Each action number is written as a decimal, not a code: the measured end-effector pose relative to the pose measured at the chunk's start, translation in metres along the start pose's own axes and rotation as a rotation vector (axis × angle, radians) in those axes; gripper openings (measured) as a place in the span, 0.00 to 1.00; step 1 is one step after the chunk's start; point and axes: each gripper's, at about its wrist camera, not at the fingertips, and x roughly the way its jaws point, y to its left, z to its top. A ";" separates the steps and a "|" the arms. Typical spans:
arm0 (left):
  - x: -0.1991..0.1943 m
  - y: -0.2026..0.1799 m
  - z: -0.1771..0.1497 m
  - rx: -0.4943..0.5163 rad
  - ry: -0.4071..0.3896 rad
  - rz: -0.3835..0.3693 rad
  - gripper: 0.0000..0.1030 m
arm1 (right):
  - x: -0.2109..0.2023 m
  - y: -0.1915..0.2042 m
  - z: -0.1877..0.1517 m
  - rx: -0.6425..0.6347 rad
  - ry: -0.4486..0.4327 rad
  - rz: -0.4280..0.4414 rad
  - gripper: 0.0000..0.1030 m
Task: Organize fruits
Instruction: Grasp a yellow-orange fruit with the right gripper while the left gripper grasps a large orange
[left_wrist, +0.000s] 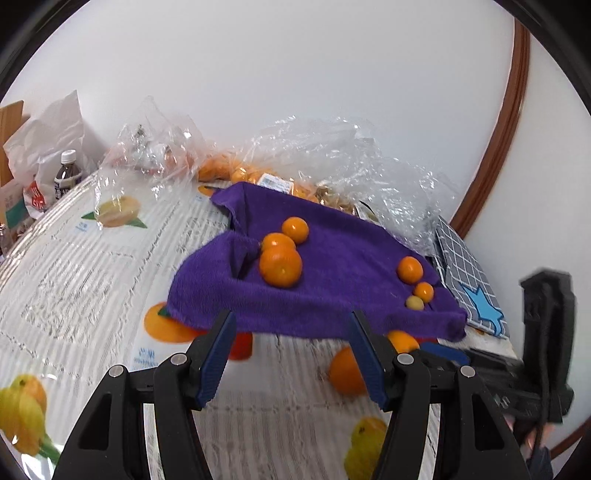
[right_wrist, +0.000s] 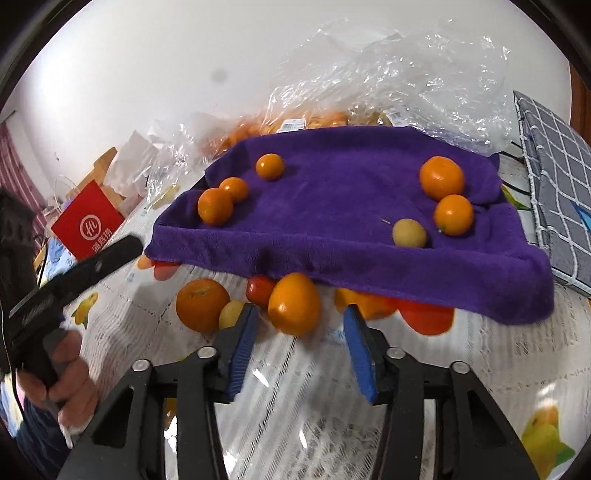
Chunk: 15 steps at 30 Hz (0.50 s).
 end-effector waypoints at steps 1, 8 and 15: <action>0.001 -0.001 -0.001 0.000 0.007 -0.005 0.58 | 0.004 -0.002 0.002 0.009 0.011 0.006 0.37; 0.003 -0.005 -0.004 0.013 0.033 -0.051 0.58 | -0.009 -0.006 0.003 0.018 -0.035 -0.010 0.30; 0.026 -0.033 -0.012 0.091 0.152 -0.131 0.58 | -0.052 -0.040 -0.018 0.045 -0.077 -0.146 0.23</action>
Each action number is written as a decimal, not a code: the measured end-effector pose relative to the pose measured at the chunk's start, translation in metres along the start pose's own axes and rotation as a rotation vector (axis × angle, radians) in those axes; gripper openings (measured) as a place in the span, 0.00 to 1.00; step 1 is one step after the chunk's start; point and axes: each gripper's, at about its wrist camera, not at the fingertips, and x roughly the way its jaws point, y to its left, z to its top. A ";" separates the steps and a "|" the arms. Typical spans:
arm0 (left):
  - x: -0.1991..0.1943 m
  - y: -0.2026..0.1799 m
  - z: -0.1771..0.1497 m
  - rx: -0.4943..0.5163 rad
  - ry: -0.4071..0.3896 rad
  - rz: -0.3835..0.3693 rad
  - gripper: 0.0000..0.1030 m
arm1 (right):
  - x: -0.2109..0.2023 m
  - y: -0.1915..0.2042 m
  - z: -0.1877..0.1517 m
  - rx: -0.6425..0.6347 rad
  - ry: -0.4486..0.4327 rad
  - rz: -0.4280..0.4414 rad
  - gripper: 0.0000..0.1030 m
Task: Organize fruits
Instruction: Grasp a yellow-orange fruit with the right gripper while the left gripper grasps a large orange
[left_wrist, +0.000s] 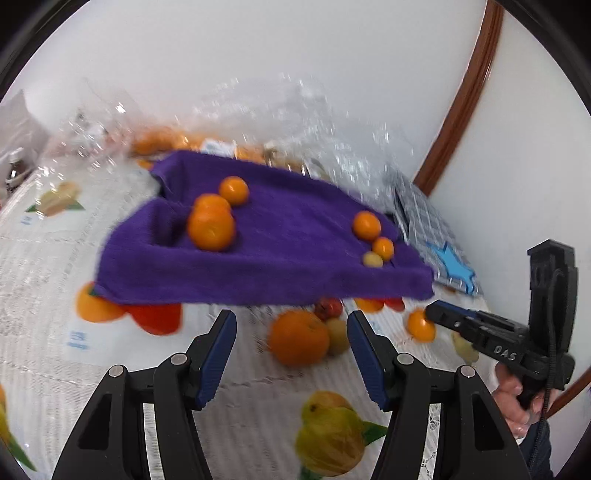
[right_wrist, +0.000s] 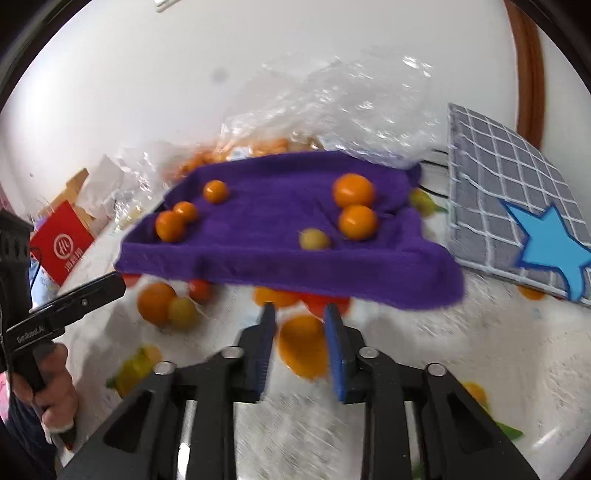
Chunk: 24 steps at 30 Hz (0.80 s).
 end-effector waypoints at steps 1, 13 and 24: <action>0.005 -0.001 0.000 -0.004 0.021 -0.003 0.58 | 0.000 -0.004 -0.001 0.008 0.012 0.001 0.23; 0.023 -0.003 -0.005 -0.036 0.086 0.033 0.38 | 0.024 -0.002 -0.012 -0.031 0.075 -0.086 0.32; 0.009 0.022 -0.007 -0.179 0.045 0.082 0.38 | 0.005 -0.017 -0.019 0.053 -0.005 -0.032 0.31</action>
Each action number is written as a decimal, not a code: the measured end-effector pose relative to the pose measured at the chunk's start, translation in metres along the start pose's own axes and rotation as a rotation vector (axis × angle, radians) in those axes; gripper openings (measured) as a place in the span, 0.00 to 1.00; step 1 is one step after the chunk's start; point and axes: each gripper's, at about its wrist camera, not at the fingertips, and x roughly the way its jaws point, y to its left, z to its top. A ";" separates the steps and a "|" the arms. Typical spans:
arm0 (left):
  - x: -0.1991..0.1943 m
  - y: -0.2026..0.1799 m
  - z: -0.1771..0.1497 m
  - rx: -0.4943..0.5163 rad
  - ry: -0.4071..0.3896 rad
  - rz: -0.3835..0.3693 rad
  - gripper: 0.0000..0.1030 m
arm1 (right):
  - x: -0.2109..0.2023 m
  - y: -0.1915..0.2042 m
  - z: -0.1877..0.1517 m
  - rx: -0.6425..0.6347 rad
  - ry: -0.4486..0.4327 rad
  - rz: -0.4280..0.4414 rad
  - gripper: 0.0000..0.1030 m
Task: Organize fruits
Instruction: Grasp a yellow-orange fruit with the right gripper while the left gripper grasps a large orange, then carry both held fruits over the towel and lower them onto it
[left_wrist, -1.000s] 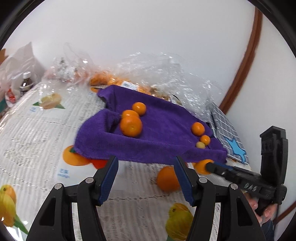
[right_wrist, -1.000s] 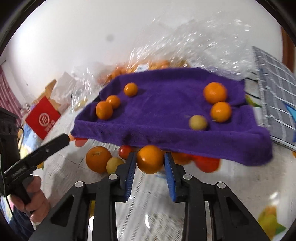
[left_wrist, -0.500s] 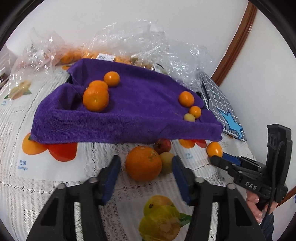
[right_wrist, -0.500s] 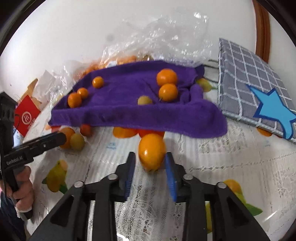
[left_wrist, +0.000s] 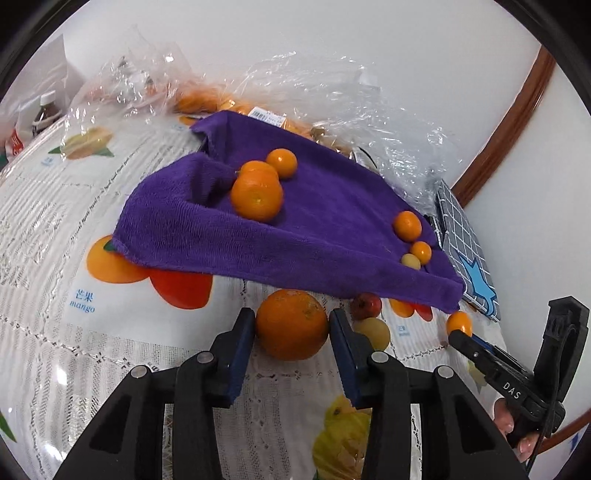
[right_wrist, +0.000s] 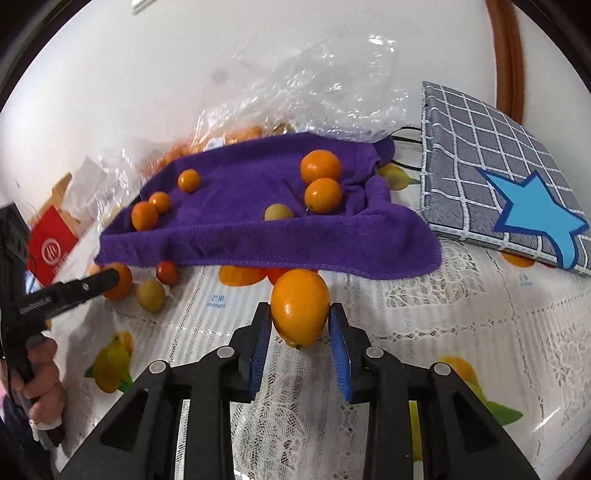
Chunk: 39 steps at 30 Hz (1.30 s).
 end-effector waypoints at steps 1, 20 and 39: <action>0.000 -0.001 0.000 0.005 0.001 0.003 0.39 | 0.000 0.000 0.001 0.003 0.001 0.002 0.31; -0.015 -0.005 0.000 0.028 -0.095 -0.002 0.38 | -0.007 0.006 -0.001 -0.033 -0.032 0.010 0.31; -0.044 0.018 0.023 -0.062 -0.219 0.045 0.38 | -0.011 0.011 0.064 -0.099 -0.097 -0.004 0.31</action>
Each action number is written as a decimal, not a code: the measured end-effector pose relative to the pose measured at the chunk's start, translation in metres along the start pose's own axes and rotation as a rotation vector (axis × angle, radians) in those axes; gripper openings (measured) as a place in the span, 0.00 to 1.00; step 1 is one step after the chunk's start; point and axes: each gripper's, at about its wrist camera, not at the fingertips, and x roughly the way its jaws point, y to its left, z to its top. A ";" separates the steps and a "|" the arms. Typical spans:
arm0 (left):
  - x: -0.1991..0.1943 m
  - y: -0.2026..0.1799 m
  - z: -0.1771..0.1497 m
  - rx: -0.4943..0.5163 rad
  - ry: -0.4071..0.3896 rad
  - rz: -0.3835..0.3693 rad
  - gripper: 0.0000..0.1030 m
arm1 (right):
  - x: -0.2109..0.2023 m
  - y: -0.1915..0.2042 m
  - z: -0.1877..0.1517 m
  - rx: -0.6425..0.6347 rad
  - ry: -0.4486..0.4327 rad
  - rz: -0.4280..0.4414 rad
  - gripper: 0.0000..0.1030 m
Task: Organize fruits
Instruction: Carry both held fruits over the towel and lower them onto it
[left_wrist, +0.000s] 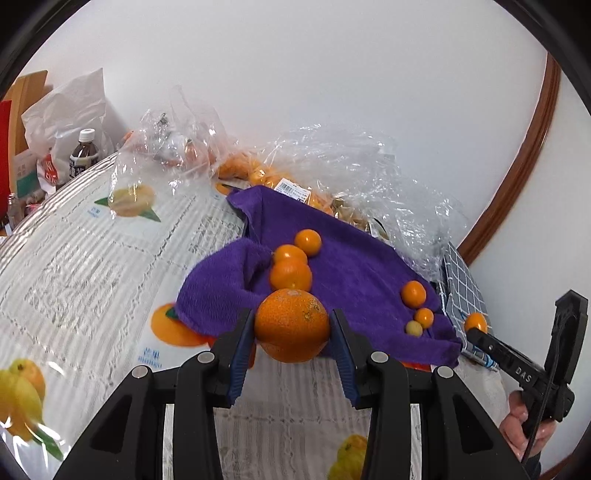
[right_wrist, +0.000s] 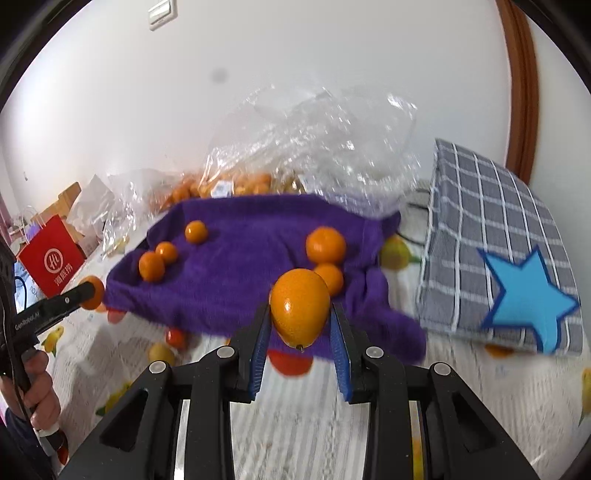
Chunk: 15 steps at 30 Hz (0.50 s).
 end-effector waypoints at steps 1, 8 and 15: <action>0.001 0.000 0.004 -0.003 0.000 0.006 0.38 | 0.004 0.001 0.005 -0.005 0.000 -0.001 0.31; 0.011 -0.002 0.034 0.005 -0.015 0.021 0.38 | 0.049 0.002 0.034 -0.018 0.048 0.029 0.31; 0.028 -0.004 0.058 0.029 -0.002 0.021 0.38 | 0.107 0.009 0.039 -0.038 0.160 0.015 0.31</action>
